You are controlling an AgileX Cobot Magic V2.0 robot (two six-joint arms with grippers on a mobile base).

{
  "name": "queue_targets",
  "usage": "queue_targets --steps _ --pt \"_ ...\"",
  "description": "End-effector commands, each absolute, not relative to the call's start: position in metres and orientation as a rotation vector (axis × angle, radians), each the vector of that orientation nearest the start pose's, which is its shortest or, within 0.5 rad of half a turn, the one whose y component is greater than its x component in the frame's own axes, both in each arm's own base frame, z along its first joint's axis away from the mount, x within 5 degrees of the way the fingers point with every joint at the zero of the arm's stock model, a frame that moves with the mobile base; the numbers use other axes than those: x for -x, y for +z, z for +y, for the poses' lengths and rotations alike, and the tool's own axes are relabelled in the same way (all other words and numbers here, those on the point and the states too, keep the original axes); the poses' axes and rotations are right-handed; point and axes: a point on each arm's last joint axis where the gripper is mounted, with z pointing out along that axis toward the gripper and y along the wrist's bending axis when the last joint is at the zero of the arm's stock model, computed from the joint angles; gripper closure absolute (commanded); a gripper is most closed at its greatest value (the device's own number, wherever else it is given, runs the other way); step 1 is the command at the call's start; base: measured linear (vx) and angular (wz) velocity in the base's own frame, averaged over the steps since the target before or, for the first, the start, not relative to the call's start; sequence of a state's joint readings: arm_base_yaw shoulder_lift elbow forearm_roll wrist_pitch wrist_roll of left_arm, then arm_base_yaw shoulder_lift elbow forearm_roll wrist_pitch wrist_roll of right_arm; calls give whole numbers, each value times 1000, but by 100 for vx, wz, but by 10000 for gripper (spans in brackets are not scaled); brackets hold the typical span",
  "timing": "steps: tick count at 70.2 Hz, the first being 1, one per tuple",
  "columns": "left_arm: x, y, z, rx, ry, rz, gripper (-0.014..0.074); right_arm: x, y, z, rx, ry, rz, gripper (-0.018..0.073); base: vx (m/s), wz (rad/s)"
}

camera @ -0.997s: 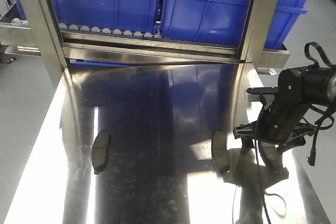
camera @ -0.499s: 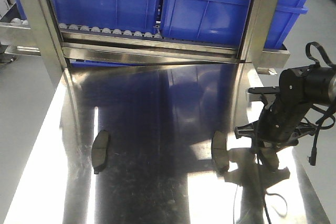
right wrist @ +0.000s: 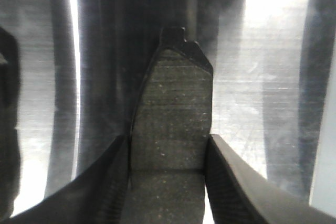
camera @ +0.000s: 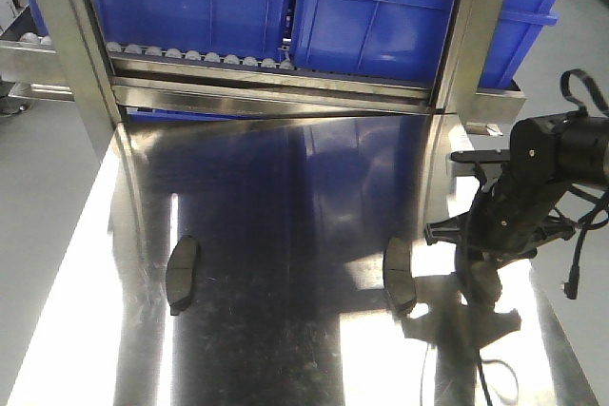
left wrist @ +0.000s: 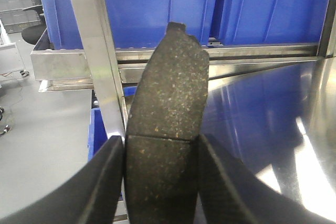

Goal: Move and align brake pads A on conveyor
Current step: 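Close the right gripper on the dark brake pad, then lift the brake pad upright with the right gripper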

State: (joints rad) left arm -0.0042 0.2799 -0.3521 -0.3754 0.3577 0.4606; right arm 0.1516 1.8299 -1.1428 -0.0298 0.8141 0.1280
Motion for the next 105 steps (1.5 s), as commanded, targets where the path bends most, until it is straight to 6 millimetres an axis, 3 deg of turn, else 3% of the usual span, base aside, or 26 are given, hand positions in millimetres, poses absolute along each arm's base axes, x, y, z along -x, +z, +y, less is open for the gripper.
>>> queue_targets --steps 1,13,25,37,56,68,83,105 --pt "-74 301 -10 -147 -32 1627 513 -342 207 49 73 13 2849 519 0 0" --pt "-74 301 -10 -147 -32 1627 513 -339 226 48 85 9 2760 518 0 0" --pt "-74 301 -10 -147 -32 1627 513 -321 248 45 88 36 2595 518 0 0" --pt "-74 301 -10 -147 -32 1627 513 -285 274 38 129 3 2448 518 0 0" --pt "-74 301 -10 -147 -32 1627 513 -214 308 26 150 -6 2206 518 0 0" --pt "-74 301 -10 -147 -32 1627 513 -171 314 20 142 11 2062 518 0 0" --pt "-74 301 -10 -147 -32 1627 513 -126 305 14 136 28 1919 518 0 0" --pt "-74 301 -10 -147 -32 1627 513 -96 298 10 127 39 1804 515 0 0"
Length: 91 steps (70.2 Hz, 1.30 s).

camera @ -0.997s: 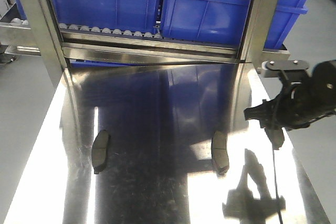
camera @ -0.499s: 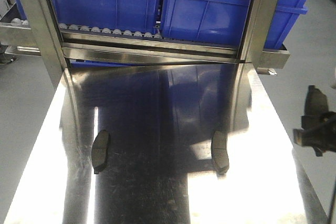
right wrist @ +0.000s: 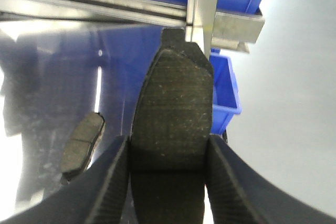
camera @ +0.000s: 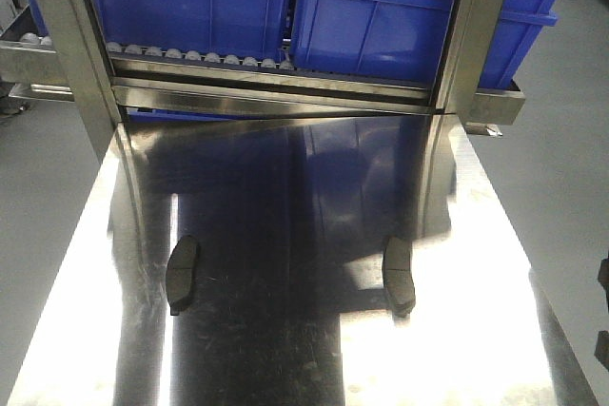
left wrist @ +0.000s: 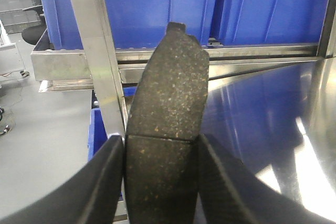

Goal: Move and align brake pads A on conveyor
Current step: 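Lift the brake pad upright with the right gripper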

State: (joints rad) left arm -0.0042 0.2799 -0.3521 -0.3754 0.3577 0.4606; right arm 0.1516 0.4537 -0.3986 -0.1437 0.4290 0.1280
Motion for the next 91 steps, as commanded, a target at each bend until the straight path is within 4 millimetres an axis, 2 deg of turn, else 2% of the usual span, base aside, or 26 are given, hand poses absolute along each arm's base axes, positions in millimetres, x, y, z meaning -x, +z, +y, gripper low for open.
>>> queue_targets --steps 1,91 --pt "-74 301 -10 -147 -32 1627 513 -96 298 10 127 39 1802 515 0 0" --pt "-74 301 -10 -147 -32 1627 513 -96 297 10 125 39 1813 514 0 0"
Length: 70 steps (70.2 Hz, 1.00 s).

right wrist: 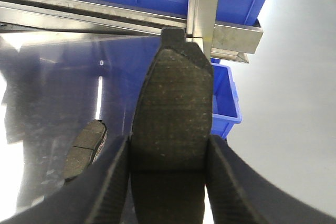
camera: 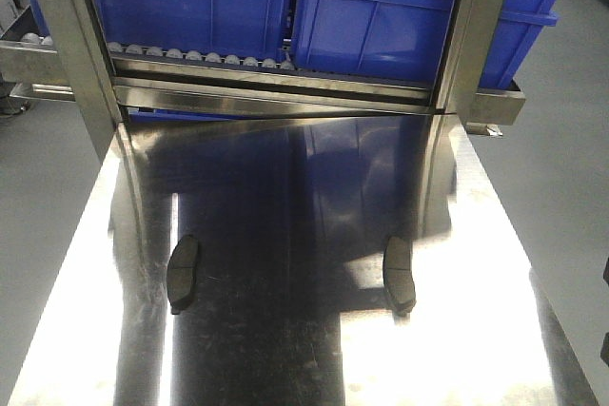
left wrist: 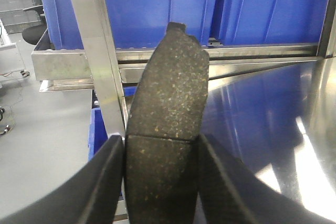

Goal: Move and align brake pads A on conveyor
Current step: 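Lift the brake pad upright with the right gripper, then turn the base away from the table holding both pads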

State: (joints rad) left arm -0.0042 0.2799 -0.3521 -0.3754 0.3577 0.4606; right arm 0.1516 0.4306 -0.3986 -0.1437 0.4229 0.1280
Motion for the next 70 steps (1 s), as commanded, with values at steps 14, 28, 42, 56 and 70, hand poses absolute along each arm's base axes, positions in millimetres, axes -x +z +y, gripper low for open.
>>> queue_targets --steps 14,28,42,56,70 --pt "-74 301 -10 -147 -32 1627 513 -96 297 10 125 39 1812 514 -3 2" --pt "-74 301 -10 -147 -32 1627 513 -96 297 10 125 39 1812 514 -14 16" --pt "-74 301 -10 -147 -32 1627 513 -96 297 10 125 39 1812 514 -21 28" --pt "-74 301 -10 -147 -32 1627 513 -96 297 10 125 39 1812 514 -15 44" --pt "-74 301 -10 -147 -32 1627 513 -96 297 10 125 39 1812 514 -11 68"
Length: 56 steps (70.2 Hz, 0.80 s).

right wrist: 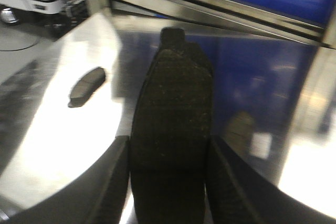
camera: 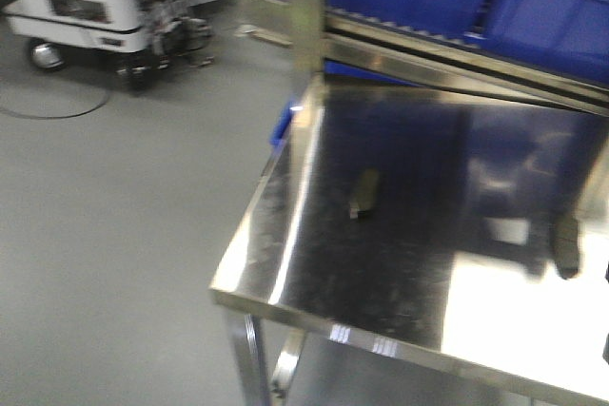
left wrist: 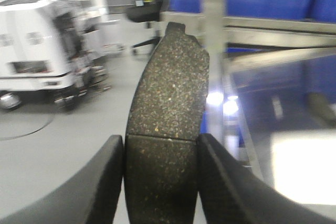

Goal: Move and align brake pads A on conveyor
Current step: 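Turn the base away from the table holding both pads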

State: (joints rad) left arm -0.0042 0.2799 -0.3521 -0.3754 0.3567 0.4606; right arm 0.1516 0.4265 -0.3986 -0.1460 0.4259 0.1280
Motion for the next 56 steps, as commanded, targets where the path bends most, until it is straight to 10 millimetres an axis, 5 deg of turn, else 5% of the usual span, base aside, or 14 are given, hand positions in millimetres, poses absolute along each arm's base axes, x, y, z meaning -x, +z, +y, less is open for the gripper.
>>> queue_targets --steps 1,56 --pt "-74 301 -10 -147 -32 1627 513 -96 297 10 125 39 1812 514 -11 76" --pt "-74 301 -10 -147 -32 1627 513 -96 297 10 125 39 1812 514 -5 78"
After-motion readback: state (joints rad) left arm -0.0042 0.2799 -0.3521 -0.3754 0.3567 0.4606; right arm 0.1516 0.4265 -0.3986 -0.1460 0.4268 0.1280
